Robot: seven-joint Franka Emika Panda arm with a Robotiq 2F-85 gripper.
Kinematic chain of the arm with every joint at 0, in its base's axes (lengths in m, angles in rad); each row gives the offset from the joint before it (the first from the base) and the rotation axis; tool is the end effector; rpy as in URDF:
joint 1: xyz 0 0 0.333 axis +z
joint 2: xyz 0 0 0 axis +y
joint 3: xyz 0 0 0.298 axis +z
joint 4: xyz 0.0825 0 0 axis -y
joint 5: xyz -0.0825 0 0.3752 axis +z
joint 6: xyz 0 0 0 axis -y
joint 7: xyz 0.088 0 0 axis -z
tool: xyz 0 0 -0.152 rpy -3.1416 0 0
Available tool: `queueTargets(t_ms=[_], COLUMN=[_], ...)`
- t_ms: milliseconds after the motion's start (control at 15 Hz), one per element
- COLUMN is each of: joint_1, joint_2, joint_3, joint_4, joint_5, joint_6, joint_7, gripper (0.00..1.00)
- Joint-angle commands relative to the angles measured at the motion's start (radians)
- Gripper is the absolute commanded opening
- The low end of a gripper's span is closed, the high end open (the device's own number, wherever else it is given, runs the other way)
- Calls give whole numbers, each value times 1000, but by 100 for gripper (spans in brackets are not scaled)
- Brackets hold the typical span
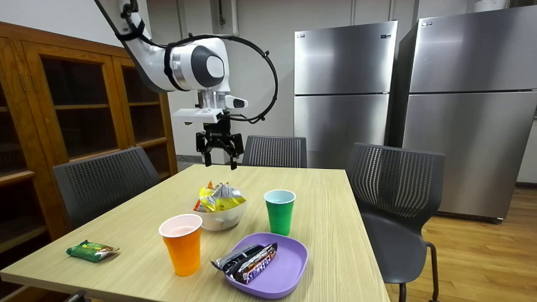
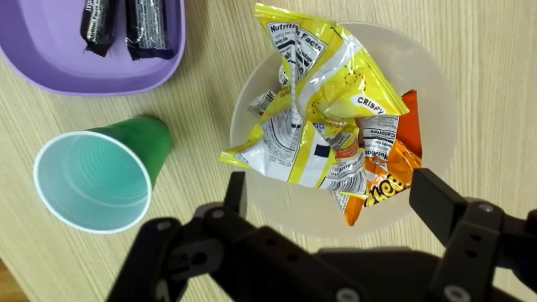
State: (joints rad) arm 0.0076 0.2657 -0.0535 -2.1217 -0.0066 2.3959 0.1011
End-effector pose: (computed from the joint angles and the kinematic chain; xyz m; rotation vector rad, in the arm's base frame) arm 0.5636 -0.0265 0.2309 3.1156 -0.2188 0.0146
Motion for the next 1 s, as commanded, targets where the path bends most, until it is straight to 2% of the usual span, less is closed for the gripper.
queueTargets(t_ms=[0,467,533,933], joint_1=[-9,-18,-15,-18], joint_2=[-126,-265,-200,-237], joint_3=[2,-2,7,2], joint_4=[-91,-216,-154,-191], joint_5=[-9,-61,-28,-42], joint_6=[-14,16,-2,1], joint_7=[-5,-24,-9,-11], gripper=[100,100,100,100])
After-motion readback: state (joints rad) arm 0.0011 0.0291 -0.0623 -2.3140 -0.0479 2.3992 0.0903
